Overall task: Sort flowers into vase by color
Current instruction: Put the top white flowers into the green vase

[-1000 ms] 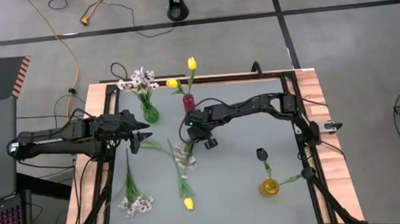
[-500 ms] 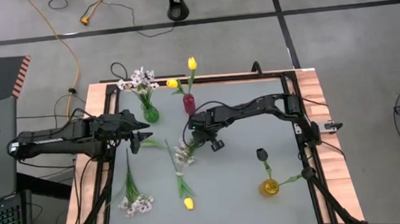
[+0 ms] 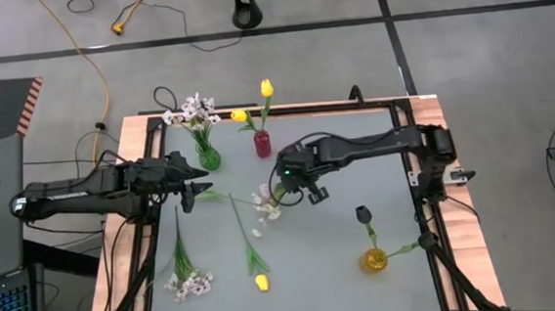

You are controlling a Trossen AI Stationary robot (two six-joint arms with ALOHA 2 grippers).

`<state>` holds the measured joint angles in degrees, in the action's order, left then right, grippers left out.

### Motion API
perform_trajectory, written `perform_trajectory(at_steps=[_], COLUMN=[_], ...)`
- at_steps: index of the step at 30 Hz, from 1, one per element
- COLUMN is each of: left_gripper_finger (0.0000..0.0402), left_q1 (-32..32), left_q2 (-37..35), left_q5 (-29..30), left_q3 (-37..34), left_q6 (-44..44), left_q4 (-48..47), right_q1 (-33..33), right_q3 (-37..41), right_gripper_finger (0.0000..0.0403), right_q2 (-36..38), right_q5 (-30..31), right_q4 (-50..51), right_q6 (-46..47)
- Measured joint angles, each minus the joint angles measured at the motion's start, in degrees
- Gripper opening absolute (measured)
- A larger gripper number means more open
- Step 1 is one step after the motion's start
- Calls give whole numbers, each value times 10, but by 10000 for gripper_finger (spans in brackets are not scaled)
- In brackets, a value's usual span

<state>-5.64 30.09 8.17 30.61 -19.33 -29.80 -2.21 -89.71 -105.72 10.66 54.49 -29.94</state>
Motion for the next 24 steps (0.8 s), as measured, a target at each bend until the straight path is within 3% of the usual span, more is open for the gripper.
perform_trajectory(at_steps=[14, 24], left_gripper_finger=[183, 183], left_q1=[0, 0], left_q2=[0, 1], left_q5=[0, 0], left_q3=[0, 0], left_q6=[0, 26], left_q4=[10, 61], right_q1=[3, 0], right_q3=[0, -1], right_gripper_finger=[30, 32], right_q2=[152, 215], right_q5=[0, 0], right_q4=[10, -108], right_q6=[30, 57])
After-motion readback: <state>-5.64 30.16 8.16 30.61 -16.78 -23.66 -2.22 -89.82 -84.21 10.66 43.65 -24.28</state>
